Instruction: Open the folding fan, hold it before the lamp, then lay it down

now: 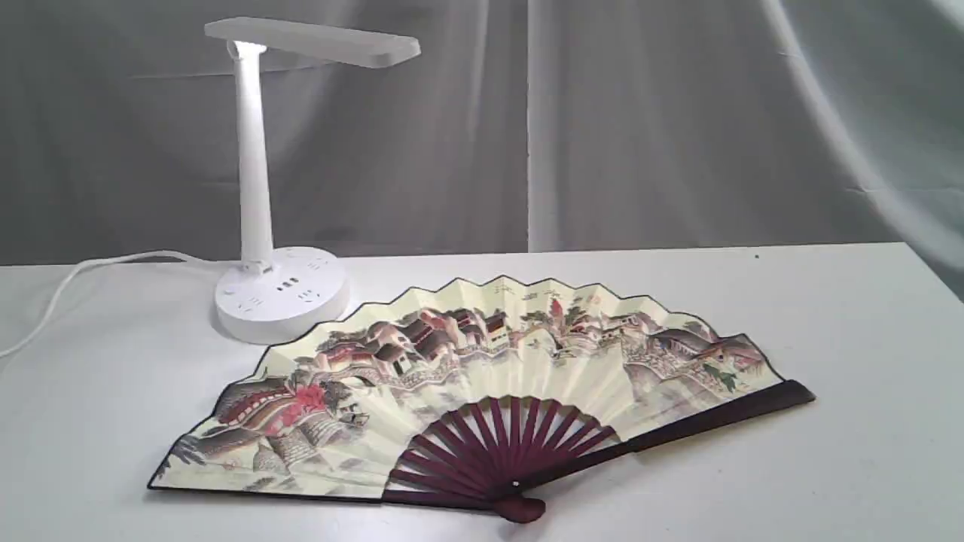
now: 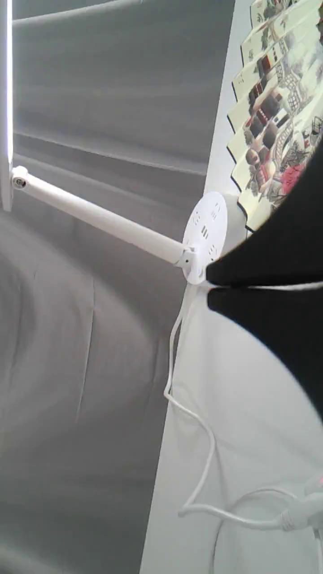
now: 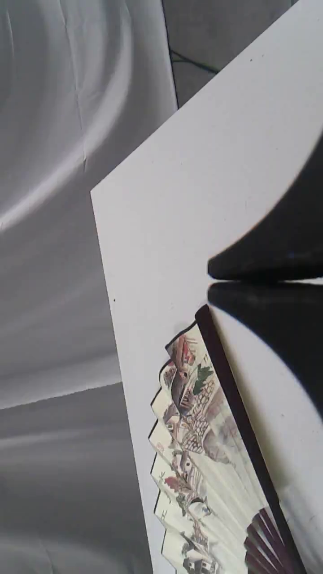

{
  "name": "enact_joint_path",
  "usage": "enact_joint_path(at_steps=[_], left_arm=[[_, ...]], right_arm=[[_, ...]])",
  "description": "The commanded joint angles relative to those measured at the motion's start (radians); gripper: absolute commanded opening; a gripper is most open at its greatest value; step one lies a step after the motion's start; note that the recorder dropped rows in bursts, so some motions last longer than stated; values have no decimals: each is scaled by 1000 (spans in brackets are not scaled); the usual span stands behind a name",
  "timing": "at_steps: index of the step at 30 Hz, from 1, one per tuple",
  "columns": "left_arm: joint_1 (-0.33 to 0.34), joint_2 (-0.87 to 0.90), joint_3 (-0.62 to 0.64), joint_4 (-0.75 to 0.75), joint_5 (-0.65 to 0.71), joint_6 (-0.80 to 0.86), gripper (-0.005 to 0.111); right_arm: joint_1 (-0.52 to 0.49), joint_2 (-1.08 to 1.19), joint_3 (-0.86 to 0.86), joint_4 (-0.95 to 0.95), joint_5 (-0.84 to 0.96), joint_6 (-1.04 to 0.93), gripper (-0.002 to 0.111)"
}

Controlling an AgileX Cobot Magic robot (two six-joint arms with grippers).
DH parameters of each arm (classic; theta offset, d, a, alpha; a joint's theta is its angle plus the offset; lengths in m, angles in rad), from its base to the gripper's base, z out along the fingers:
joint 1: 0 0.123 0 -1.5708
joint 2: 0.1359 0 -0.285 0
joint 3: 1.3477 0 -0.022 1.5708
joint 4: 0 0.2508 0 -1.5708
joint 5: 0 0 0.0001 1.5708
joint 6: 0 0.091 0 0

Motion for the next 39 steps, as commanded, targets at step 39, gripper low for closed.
enact_joint_path(at_steps=[39], left_arm=[[0, -8, 5, 256, 180, -103, 0]], right_arm=[[-7, -3, 4, 2, -8, -1, 0]])
